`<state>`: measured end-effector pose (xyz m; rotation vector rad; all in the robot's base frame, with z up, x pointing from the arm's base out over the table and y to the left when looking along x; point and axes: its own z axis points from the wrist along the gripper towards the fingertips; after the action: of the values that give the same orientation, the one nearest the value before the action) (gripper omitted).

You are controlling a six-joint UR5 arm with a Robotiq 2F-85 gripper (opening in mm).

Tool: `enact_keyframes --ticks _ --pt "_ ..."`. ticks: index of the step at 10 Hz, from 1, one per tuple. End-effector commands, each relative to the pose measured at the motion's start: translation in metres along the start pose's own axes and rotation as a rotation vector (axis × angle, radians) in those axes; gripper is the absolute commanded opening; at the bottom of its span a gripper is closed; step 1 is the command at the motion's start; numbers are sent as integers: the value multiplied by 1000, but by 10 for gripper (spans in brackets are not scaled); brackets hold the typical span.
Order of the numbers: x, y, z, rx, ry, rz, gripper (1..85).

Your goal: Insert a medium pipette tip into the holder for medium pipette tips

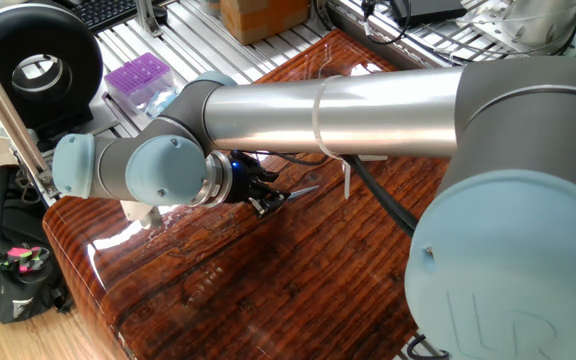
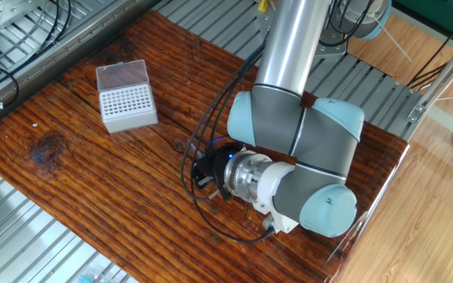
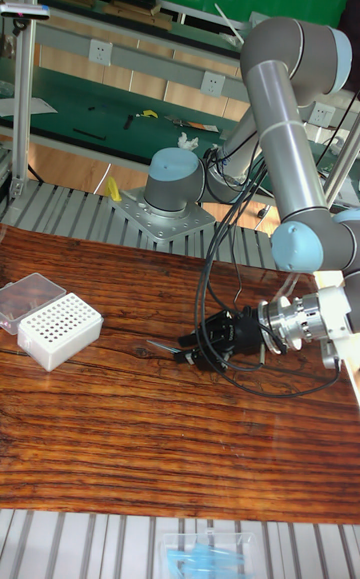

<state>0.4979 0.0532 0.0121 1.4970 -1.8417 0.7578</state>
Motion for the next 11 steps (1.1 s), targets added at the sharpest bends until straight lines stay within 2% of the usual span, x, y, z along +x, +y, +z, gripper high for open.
enact_keyframes --ticks 1,6,11 --pt "-2 3 2 -14 -11 5 403" --pt "-4 5 2 -18 -12 12 320" --pt "-2 3 2 -12 -2 14 307"
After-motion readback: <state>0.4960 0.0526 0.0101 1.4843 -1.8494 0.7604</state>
